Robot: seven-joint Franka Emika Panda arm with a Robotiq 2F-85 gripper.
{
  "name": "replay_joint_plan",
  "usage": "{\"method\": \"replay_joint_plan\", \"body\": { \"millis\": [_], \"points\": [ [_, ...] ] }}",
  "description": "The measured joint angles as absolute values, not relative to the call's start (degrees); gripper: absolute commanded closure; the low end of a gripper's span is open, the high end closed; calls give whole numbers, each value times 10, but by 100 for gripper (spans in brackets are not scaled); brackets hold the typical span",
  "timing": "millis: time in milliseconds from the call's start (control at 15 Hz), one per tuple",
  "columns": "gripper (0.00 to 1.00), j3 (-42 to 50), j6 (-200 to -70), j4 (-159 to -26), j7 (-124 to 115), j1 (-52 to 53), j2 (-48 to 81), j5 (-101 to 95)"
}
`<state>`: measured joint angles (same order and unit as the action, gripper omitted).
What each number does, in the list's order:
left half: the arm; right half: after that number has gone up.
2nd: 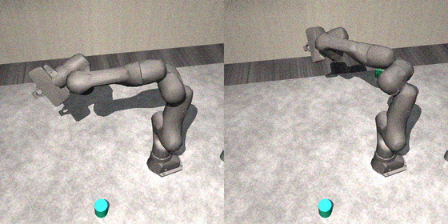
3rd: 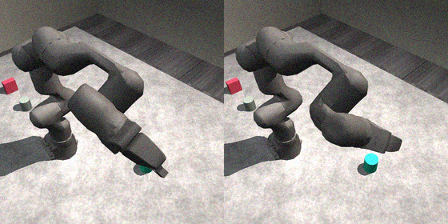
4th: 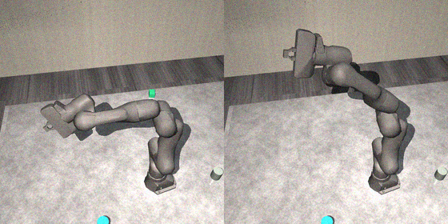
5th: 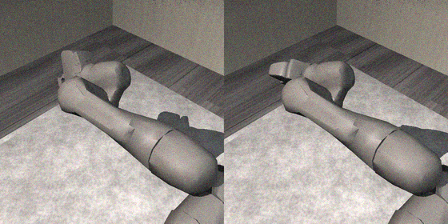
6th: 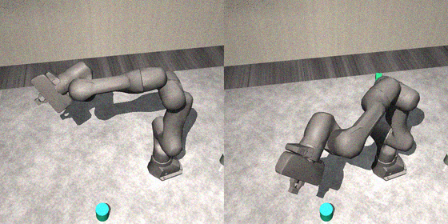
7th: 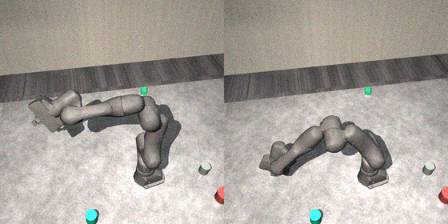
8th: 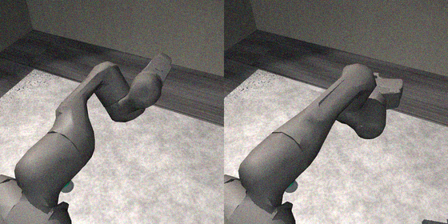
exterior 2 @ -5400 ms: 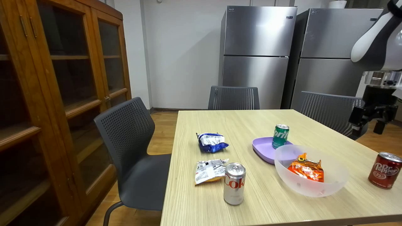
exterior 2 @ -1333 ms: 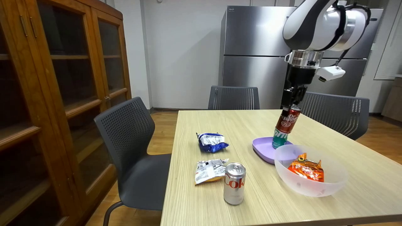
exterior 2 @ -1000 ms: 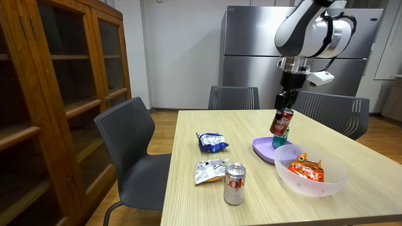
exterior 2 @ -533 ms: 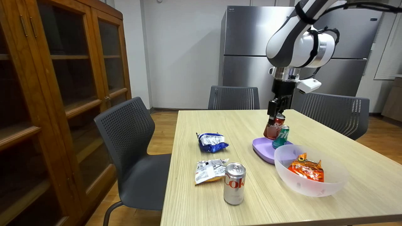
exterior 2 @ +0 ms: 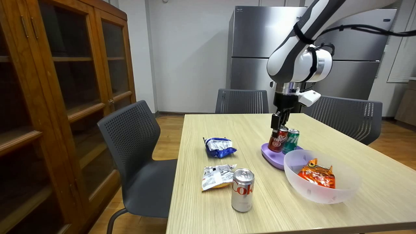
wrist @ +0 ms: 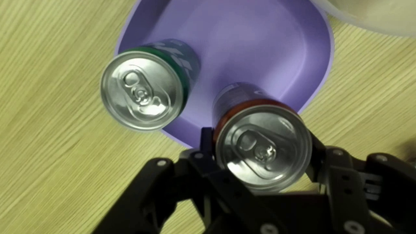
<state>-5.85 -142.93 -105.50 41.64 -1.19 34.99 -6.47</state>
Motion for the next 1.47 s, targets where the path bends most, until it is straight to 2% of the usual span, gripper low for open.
{"method": "replay_joint_plan", "body": {
  "millis": [467,533,600,733,1467],
  "points": [
    [62,-58,-1429,-1006,416,-7,394,-72],
    [32,-58,-1429,-1001,416,-7,399,-73],
    [11,-58,-1429,-997,416,-7,403,-73],
    [1,-58,-1429,-990,416,-7,409,-79],
    [0,-60,-1428,-988,417,-7,372,-87]
  ]
}}
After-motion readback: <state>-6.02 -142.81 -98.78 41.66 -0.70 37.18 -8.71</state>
